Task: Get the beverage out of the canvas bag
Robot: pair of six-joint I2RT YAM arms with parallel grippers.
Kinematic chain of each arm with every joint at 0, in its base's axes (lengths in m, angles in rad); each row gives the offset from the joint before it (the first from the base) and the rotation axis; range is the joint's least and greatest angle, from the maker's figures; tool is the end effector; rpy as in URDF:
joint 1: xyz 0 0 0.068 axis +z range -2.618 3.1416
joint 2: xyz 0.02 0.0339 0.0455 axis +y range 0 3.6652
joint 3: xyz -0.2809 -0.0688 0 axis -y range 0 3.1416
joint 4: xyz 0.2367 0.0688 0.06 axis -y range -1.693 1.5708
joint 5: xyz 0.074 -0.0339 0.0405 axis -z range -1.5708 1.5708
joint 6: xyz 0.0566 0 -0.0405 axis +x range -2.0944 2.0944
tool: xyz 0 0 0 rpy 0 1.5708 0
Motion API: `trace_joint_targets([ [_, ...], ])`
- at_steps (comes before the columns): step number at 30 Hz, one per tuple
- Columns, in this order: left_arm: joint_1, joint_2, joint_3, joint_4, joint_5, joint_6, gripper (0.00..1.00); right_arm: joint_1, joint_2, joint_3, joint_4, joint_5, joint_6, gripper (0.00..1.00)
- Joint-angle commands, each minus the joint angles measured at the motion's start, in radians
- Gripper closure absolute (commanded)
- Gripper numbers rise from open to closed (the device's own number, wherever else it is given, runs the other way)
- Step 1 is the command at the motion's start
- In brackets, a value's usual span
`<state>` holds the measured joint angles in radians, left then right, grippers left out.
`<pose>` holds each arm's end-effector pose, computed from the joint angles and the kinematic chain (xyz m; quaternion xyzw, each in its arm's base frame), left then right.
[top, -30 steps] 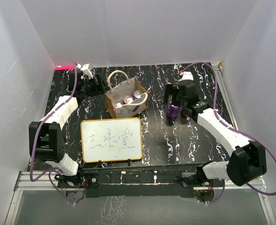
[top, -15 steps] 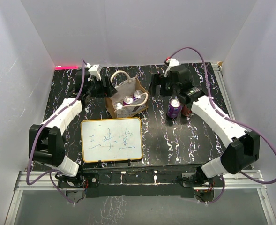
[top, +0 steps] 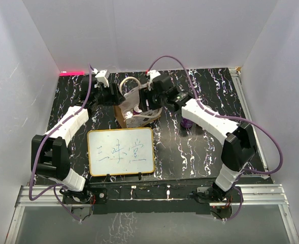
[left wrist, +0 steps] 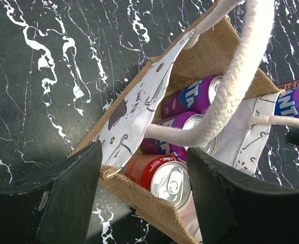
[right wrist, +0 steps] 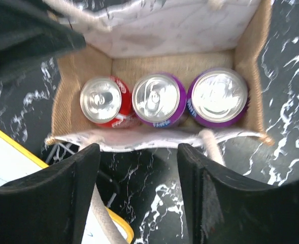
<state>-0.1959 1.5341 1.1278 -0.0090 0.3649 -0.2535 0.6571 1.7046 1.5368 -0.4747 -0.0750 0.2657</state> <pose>0.3560 -0.0912 0.3046 0.0753 0.8263 -0.2678 0.4897 0.3183 0.2509 0.3334 -0.1902 0.8733 0.2292 0.3856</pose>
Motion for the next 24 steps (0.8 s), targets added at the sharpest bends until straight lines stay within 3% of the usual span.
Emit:
trace_joint_targets([
  [1, -0.009, 0.009, 0.026, -0.016, 0.024, 0.010, 0.36, 0.024, -0.032, -0.082, 0.036, 0.027, 0.012, 0.39],
  [8, -0.015, 0.020, 0.027, -0.014, 0.040, 0.002, 0.40, 0.025, -0.117, -0.312, 0.171, 0.114, 0.073, 0.45],
  [18, -0.035, 0.026, 0.032, -0.034, 0.013, 0.023, 0.42, 0.022, 0.028, -0.329, 0.199, 0.159, 0.141, 0.66],
  [24, -0.039, 0.033, 0.039, -0.043, 0.003, 0.029, 0.45, 0.021, 0.135, -0.315, 0.168, 0.194, 0.136, 0.71],
])
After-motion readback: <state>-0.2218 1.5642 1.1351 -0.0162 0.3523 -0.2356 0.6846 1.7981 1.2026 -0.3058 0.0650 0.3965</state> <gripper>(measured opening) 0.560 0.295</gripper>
